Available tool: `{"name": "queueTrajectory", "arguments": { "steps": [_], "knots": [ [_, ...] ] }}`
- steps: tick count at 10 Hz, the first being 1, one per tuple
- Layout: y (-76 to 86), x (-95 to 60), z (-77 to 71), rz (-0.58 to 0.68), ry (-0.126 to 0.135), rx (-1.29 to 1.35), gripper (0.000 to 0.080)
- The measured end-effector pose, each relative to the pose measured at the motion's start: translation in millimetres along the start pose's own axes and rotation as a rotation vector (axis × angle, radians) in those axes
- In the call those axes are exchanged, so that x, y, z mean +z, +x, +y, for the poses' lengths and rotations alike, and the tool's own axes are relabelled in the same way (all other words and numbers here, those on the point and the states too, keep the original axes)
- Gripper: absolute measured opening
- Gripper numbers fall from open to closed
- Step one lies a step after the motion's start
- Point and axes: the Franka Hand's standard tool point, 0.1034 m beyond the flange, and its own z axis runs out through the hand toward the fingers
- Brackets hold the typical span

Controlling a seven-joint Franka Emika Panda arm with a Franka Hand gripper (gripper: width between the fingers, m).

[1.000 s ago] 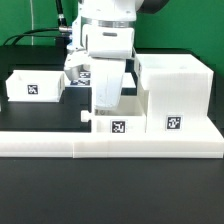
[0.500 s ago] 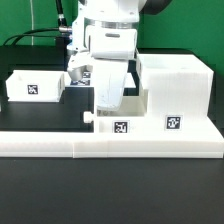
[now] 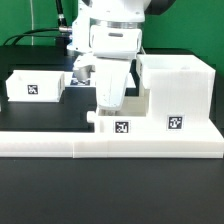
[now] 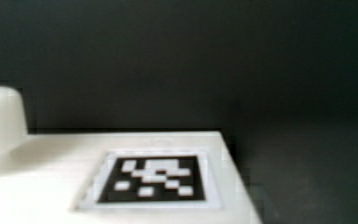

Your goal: Assemble drawer

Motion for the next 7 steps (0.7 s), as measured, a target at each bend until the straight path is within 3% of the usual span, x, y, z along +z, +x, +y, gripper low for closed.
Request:
{"name": "queueTrajectory", "arguments": {
  "steps": [6, 7],
  "knots": [
    [-1.1, 0.8, -0.4, 0.001, -0.001, 0.023, 0.0042],
    [-1.9, 0.9, -0.2, 0.001, -0.001, 0.023, 0.0168]
  ]
}}
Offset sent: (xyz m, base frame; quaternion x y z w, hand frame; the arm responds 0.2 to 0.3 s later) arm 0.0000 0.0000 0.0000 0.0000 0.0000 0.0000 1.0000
